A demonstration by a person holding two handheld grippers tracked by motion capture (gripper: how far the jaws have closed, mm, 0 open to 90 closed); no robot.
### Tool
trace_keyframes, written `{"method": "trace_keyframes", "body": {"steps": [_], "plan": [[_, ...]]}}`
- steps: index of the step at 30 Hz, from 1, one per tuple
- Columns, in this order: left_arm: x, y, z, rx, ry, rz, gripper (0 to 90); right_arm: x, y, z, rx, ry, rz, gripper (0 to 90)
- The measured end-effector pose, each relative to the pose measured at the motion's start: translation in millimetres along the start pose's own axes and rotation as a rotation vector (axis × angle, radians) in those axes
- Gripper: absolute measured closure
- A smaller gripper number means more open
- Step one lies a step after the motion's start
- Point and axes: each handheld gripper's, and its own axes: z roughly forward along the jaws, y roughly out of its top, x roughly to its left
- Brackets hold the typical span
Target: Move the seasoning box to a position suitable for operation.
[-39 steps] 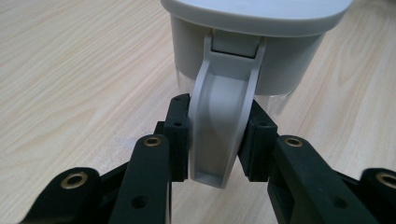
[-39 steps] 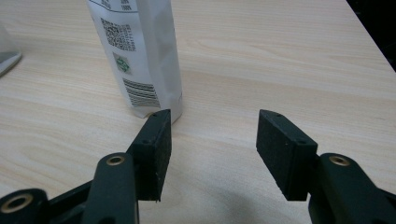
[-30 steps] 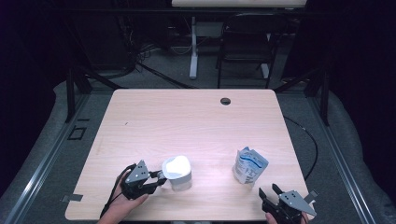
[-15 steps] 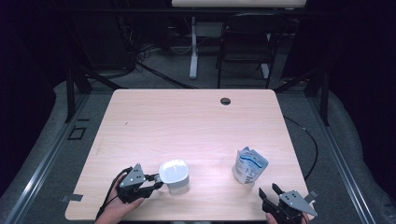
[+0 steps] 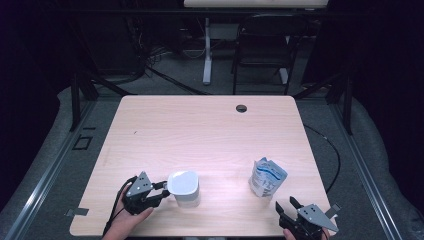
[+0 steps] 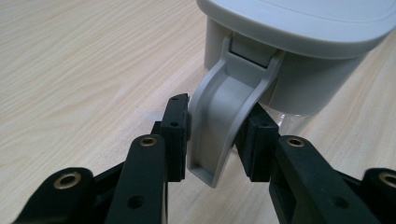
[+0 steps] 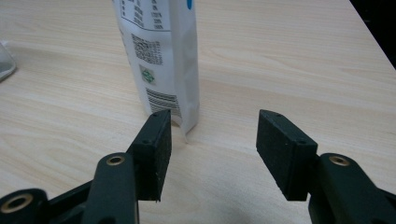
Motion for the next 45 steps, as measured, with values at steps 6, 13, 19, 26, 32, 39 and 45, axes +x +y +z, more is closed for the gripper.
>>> {"method": "trace_keyframes", "body": {"steps": [6,13,19,26,32,39,45], "plan": [[-3.1,-1.0,-4.1,-0.001,-0.003,-0.011,66.3,1.8,7.3,-6.7,0.008,0.034,-0.016,49.9],[-9.1,-0.2,-15.5,-0.023,0.012,-0.049,59.6,6.2,16.4,-18.2,0.001,0.063,-0.034,55.7],[-11.4,-0.5,-33.6,-0.049,0.019,-0.070,60.6,18.0,21.3,-26.6,-0.007,0.100,-0.058,59.5],[-6.9,0.9,-50.9,-0.072,0.058,-0.105,62.1,37.9,23.6,-28.3,-0.034,0.149,-0.119,63.5],[-4.3,7.2,-57.4,-0.111,0.071,-0.132,62.2,56.6,30.4,-23.9,-0.027,0.219,-0.195,69.4],[-1.7,17.8,-53.7,-0.094,0.075,-0.139,62.6,72.0,39.8,-6.2,0.003,0.285,-0.198,66.8],[1.1,24.9,-53.2,-0.086,0.058,-0.146,64.5,85.8,46.9,8.2,0.011,0.312,-0.211,67.9]]}}
